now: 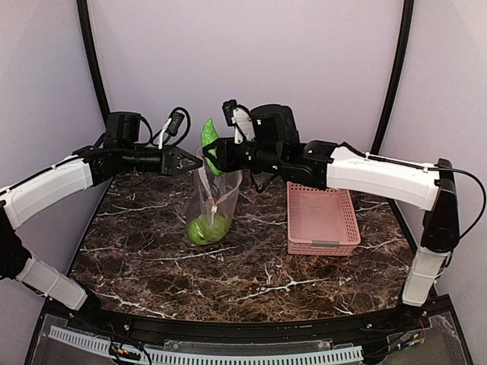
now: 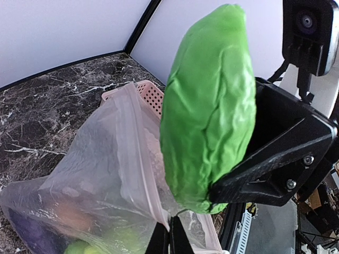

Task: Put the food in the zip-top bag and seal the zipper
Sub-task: Place the fake vegetable in the zipper food storage bag.

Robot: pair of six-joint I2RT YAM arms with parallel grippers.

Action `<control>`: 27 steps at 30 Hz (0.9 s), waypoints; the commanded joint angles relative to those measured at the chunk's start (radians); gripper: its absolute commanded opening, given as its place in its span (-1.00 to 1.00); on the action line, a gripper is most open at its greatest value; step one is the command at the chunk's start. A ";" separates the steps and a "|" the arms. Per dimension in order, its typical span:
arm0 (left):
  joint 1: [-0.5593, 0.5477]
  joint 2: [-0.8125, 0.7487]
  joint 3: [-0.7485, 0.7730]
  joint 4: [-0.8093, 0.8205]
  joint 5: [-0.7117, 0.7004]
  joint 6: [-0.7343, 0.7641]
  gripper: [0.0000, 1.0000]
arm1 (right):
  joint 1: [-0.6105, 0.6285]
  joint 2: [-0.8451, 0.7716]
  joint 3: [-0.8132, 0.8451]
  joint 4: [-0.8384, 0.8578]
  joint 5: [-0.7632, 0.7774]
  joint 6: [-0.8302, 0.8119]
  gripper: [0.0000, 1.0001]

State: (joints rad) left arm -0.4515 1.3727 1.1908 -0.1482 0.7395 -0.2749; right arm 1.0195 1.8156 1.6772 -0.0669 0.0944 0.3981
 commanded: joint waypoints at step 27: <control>0.001 -0.012 -0.023 0.025 -0.013 0.000 -0.99 | 0.027 -0.067 -0.034 -0.159 0.066 -0.014 0.24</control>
State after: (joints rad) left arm -0.4515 1.3727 1.1877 -0.1436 0.7242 -0.2749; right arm 1.0393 1.8114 1.6043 -0.1917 0.1585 0.4351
